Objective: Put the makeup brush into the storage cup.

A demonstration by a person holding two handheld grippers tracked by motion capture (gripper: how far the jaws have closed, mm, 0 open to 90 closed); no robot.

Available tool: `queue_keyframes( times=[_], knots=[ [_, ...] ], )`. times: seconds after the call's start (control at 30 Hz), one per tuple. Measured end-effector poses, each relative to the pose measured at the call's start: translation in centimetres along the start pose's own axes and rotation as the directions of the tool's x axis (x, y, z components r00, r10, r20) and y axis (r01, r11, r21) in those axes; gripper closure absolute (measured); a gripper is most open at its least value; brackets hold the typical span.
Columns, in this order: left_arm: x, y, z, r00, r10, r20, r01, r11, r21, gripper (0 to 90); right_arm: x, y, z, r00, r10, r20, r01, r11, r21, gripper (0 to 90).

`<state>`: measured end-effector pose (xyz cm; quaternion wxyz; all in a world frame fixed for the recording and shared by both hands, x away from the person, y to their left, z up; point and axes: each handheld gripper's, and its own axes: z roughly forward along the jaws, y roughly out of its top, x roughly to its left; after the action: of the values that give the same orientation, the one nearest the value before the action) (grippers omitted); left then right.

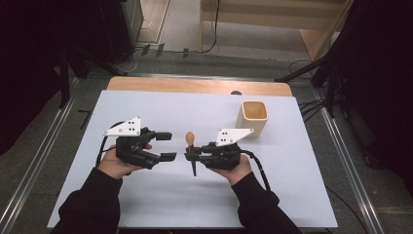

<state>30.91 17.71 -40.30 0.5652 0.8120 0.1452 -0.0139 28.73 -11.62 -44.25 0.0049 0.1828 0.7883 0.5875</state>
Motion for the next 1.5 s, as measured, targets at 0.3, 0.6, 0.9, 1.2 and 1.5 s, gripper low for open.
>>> queue_keyframes(
  times=[0.3, 0.6, 0.9, 1.2, 1.5],
  knots=[
    [0.0, -0.4, -0.7, 1.0000, 0.004, -0.005, -0.004, 1.0000, -0.003, 27.4, -0.3, -0.3, -0.6, 0.9999, 0.004, 0.011, -0.004, 1.000, -0.009, 78.4],
    [0.1, -1.0, -1.2, 0.9997, 0.003, -0.026, -0.003, 1.0000, -0.006, 26.1, -0.7, -0.3, -1.6, 0.9995, 0.015, 0.027, -0.014, 1.000, -0.026, 78.4],
    [0.1, -1.5, -1.7, 0.9992, 0.012, -0.039, -0.012, 0.9999, -0.004, 25.3, -1.1, -0.1, -2.6, 0.9990, 0.018, 0.041, -0.017, 0.999, -0.031, 78.4],
    [-0.1, -2.2, -2.3, 0.9982, 0.027, -0.054, -0.027, 0.9996, -0.003, 22.9, -1.5, 0.0, -3.6, 0.9976, 0.026, 0.064, -0.024, 0.999, -0.032, 78.5],
    [0.0, -2.9, -3.2, 0.9965, 0.010, -0.083, -0.011, 0.9999, -0.011, 20.6, -1.7, 0.1, -4.4, 0.9959, 0.033, 0.084, -0.029, 0.999, -0.044, 78.4]
  ],
)
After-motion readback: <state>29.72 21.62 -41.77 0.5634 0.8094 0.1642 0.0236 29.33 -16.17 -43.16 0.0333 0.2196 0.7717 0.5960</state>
